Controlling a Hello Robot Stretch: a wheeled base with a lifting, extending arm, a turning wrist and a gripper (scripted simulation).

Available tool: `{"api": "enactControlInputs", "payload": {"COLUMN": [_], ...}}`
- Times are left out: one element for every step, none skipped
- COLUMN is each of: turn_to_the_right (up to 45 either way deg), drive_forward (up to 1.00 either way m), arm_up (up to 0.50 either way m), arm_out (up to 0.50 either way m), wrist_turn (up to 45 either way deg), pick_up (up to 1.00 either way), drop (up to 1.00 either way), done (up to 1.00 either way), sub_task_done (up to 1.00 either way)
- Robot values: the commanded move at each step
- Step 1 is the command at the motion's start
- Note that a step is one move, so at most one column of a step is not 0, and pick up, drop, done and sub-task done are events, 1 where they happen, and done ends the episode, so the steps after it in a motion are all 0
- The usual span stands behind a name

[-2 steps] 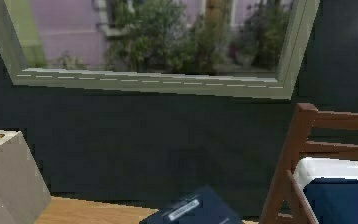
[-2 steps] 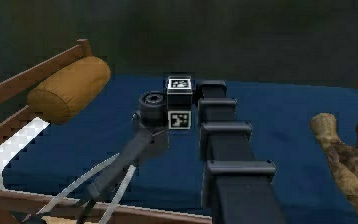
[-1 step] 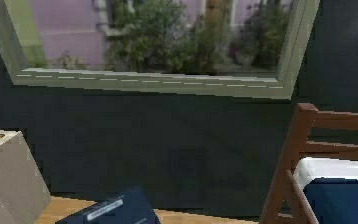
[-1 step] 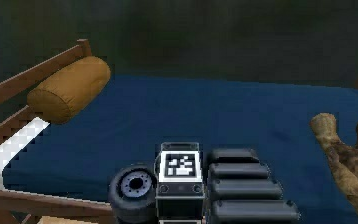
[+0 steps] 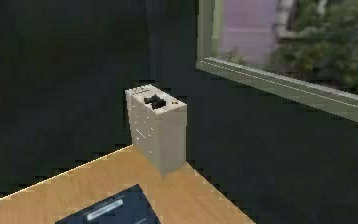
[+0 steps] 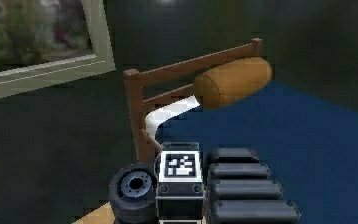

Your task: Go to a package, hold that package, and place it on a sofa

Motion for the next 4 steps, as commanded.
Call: {"api": "enactControlInputs", "payload": {"turn_to_the_right": [-30.0,0.0,-45.0,-45.0], "drive_forward": [0.0,0.05,0.0,0.0], "arm_up": [0.0,0.0,0.0,0.0], "arm_out": [0.0,0.0,0.0,0.0], "wrist_turn": [0.0,0.0,0.0,0.0], "pick_up": [0.0,0.0,0.0,0.0], "drop": [0.0,0.0,0.0,0.0], "done": [0.0,0.0,0.0,0.0], "sub_task_done": [0.0,0.0,0.0,0.0]}}
